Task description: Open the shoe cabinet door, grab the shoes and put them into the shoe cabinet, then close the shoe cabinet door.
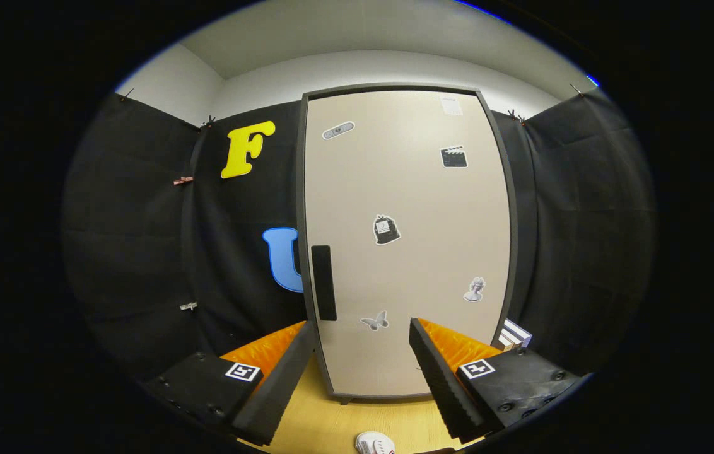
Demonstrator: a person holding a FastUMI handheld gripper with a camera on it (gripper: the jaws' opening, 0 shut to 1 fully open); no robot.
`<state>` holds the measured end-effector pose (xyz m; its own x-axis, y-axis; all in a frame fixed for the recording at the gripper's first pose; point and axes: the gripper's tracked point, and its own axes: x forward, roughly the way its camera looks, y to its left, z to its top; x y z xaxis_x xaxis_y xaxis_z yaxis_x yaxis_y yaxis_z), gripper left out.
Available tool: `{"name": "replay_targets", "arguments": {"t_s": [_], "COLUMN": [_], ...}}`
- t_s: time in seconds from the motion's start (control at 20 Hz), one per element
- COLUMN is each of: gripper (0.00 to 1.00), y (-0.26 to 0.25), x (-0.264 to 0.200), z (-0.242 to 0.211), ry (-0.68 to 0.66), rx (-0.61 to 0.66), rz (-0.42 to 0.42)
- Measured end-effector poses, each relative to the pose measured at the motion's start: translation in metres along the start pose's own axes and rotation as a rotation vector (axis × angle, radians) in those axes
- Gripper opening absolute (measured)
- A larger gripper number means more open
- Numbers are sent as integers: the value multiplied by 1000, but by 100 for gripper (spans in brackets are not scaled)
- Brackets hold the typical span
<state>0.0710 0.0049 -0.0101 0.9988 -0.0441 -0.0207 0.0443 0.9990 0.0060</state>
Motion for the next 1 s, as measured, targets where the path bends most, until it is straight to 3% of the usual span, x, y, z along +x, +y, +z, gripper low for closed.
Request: {"name": "replay_targets", "arguments": {"t_s": [0.7, 0.8, 1.0], "gripper": [99, 89, 88], "y": [42, 43, 43], "x": [139, 153, 171], "z": [-24, -26, -32], "ry": [-3, -5, 7], "rx": [35, 41, 31], "rz": [-90, -103, -124]}}
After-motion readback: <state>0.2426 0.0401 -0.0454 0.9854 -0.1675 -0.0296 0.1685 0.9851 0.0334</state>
